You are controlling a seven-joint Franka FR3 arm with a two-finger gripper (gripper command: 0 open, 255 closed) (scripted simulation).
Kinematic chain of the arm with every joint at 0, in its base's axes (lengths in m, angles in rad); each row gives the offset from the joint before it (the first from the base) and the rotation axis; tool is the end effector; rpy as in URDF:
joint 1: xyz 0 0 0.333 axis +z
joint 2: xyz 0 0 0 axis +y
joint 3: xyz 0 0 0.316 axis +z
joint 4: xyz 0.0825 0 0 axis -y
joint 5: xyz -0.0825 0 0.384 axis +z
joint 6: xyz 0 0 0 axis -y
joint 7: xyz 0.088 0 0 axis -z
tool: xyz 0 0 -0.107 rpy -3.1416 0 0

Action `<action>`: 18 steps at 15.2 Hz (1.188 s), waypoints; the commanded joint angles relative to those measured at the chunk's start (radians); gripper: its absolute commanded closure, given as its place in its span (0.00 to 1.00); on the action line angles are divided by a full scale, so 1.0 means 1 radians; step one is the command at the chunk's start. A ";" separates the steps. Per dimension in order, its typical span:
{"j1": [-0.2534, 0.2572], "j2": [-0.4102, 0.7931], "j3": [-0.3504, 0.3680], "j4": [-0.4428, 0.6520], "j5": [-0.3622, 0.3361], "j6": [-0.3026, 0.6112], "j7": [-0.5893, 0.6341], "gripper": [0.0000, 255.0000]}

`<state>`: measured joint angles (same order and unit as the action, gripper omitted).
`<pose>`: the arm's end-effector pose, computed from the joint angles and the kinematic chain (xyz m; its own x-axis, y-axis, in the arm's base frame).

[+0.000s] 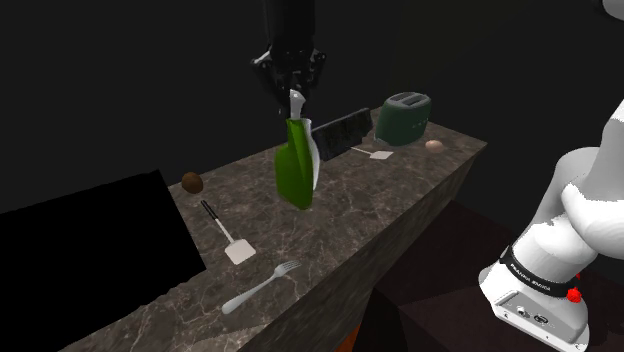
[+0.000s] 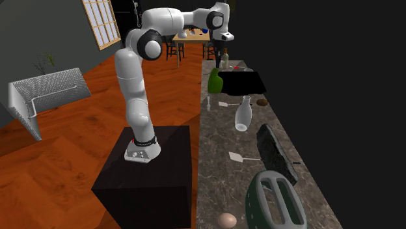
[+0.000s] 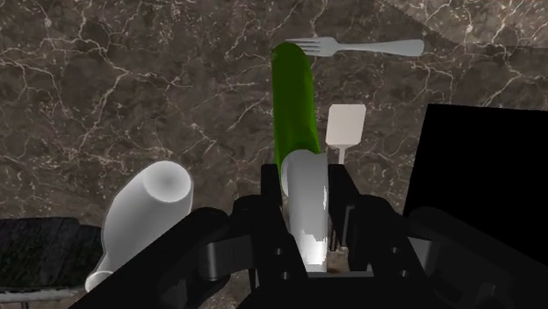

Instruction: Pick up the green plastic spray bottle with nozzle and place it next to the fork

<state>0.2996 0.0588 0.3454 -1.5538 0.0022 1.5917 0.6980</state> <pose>0.4610 0.3400 0.6031 0.9982 -0.0533 -0.0276 -0.0535 -0.9986 -0.0057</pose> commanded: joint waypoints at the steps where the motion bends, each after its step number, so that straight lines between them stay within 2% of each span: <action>1: 0.000 -0.004 0.000 -0.033 0.001 0.029 0.000 1.00; 18: -0.002 -0.013 -0.002 -0.272 0.005 0.261 -0.006 1.00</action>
<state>0.2974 0.0461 0.3439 -1.8112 0.0068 1.8372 0.6928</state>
